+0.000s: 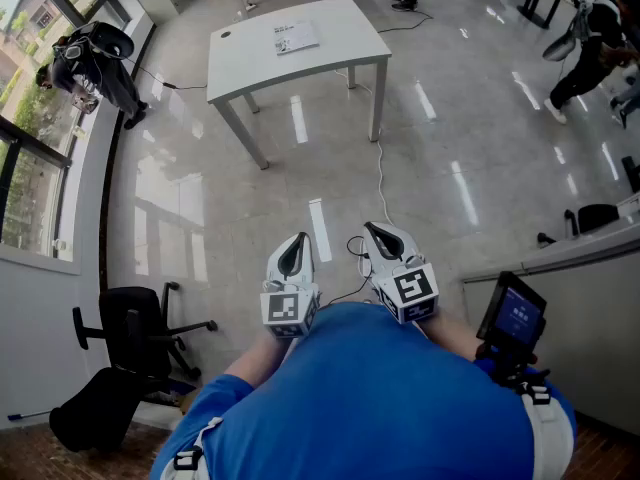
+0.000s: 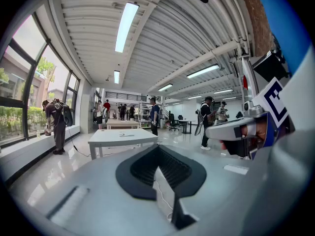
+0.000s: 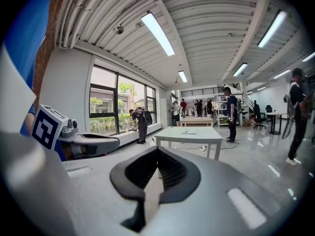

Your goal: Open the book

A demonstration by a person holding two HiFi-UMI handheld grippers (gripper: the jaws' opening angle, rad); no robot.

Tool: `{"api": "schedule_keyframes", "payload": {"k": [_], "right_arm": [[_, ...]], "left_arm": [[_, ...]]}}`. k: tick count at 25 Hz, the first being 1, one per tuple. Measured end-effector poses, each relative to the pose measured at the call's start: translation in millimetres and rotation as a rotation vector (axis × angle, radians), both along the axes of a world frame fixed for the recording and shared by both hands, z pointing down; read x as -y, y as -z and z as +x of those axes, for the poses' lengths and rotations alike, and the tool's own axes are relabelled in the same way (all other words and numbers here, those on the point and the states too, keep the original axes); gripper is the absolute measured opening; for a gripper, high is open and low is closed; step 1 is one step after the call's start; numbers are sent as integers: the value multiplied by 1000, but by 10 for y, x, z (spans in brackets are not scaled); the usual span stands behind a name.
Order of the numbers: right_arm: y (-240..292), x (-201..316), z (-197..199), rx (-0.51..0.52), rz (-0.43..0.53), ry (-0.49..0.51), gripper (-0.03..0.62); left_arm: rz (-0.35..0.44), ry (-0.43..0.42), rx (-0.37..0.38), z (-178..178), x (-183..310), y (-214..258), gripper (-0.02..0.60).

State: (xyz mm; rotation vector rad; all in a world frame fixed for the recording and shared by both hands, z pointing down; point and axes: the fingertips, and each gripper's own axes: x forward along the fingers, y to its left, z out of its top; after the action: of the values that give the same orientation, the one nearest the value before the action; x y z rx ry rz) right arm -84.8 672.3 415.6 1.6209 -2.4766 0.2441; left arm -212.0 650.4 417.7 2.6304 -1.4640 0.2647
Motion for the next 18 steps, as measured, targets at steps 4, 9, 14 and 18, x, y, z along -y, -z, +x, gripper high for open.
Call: {"api": "schedule_keyframes", "payload": {"k": [4, 9, 14, 18], "right_arm": [[-45, -16, 31, 1, 3, 13, 3], [-63, -50, -4, 8, -3, 21, 3], [-12, -50, -51, 9, -11, 18, 3], [-111, 261, 5, 10, -35, 4, 3]], "left_arm": [[17, 18, -12, 44, -26, -1, 6], [3, 41, -3, -10, -64, -28, 6], [2, 43, -10, -65, -35, 55, 6], [-19, 40, -13, -73, 262, -50, 6]]}}
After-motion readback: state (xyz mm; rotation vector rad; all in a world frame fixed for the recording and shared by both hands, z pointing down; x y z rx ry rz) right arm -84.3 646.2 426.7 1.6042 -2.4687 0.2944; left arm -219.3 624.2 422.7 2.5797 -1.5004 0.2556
